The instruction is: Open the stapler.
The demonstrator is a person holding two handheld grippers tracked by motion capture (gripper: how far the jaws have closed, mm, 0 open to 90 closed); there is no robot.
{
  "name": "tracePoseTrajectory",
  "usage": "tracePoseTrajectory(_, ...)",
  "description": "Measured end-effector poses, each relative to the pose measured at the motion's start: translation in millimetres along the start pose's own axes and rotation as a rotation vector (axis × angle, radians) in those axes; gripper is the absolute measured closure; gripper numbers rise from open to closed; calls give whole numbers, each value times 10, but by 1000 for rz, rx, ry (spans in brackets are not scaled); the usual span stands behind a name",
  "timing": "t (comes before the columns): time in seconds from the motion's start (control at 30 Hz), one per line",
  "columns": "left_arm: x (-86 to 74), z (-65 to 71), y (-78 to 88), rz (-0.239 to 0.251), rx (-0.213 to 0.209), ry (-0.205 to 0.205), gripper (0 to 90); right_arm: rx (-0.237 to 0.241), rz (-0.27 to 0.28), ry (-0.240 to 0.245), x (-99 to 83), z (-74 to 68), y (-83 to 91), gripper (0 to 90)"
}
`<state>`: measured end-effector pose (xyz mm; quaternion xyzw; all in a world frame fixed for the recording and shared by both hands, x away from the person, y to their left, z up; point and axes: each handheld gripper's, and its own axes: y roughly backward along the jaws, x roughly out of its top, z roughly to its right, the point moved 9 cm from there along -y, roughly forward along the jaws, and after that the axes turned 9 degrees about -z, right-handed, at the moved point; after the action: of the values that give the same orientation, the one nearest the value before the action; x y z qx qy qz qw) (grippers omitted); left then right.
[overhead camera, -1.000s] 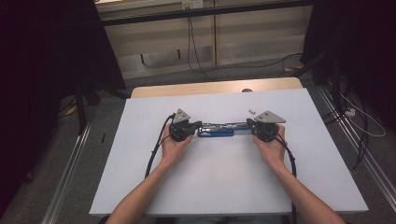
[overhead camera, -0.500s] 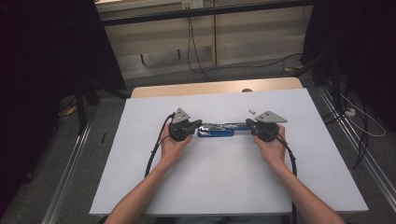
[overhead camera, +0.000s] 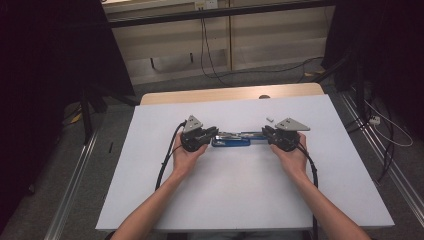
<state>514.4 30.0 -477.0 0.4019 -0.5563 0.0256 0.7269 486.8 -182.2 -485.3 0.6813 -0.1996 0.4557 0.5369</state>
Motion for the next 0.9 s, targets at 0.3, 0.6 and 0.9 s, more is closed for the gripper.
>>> tracePoseTrajectory(0.3, -2, -49, 71, 14, 8, 52, 626, 10, 10, -13, 21, -14, 5, 573)
tracePoseTrajectory(0.6, -17, -126, 137, -12, 62, 74, 334, 2, -4, -39, 7, 4, 18, 295)
tracePoseTrajectory(0.9, -30, -130, 189, -44, 90, 64, 96, 16, 10, -45, 45, -7, 57, 160)
